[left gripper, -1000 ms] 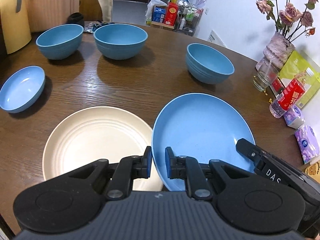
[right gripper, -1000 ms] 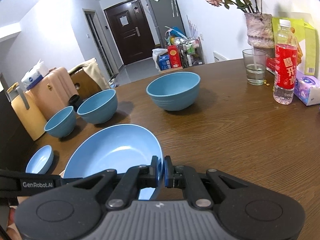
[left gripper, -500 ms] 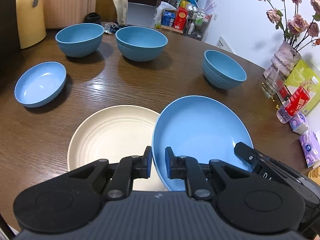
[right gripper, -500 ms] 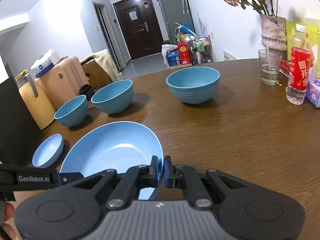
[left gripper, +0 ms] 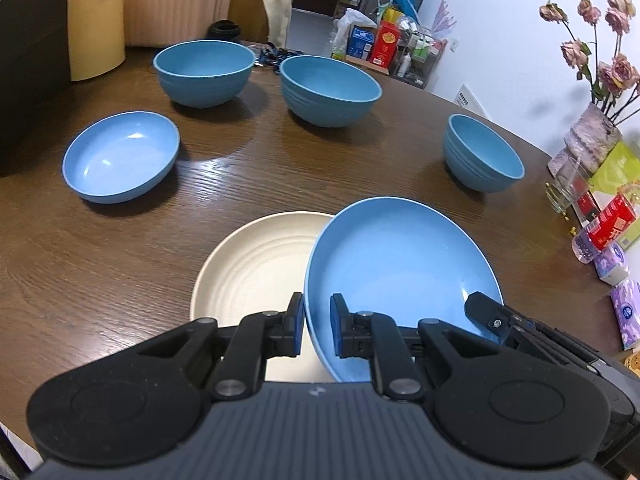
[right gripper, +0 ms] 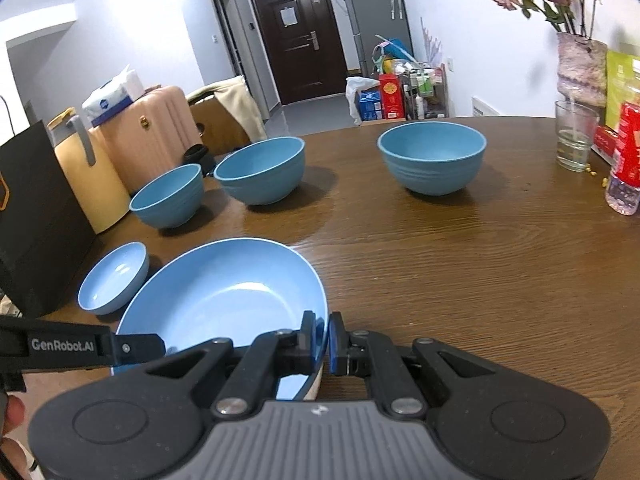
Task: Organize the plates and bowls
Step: 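Lift and carry the light blue plate with both grippers over the cream plate, then lower the blue plate onto the cream plate and open both grippers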
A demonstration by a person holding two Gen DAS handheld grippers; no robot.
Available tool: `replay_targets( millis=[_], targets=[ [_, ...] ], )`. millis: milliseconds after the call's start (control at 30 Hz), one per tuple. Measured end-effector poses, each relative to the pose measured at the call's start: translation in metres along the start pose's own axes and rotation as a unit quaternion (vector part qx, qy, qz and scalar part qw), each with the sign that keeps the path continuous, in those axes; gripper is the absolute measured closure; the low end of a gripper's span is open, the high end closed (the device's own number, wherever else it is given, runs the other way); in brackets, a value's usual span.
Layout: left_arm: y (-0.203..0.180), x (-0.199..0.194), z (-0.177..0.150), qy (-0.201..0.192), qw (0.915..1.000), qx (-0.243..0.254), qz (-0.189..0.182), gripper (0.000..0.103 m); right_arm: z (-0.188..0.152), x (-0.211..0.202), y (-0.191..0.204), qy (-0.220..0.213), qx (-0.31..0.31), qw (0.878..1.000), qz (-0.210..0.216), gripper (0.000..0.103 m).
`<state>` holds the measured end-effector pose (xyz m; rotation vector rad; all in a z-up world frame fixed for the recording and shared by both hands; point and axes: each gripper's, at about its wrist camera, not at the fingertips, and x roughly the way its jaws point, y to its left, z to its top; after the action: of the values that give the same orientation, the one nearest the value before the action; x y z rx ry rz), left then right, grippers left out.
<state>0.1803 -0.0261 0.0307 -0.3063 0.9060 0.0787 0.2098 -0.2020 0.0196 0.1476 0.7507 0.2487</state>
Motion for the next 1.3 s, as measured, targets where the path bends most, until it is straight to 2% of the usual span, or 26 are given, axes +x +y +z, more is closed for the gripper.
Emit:
replay_targets(
  millis=[633,1300],
  targets=[
    [0.045,0.022,-0.001,0.014,0.9995,-0.023,0.015,0.089,-0.014,0.038,0.031,0.036,-0.016,0.999,0.010,0.097],
    [0.053,0.053,-0.003,0.038,0.9990,-0.019,0.014,0.089,-0.024,0.066,0.031,0.059,-0.017,0.998,-0.005,0.096]
  ],
)
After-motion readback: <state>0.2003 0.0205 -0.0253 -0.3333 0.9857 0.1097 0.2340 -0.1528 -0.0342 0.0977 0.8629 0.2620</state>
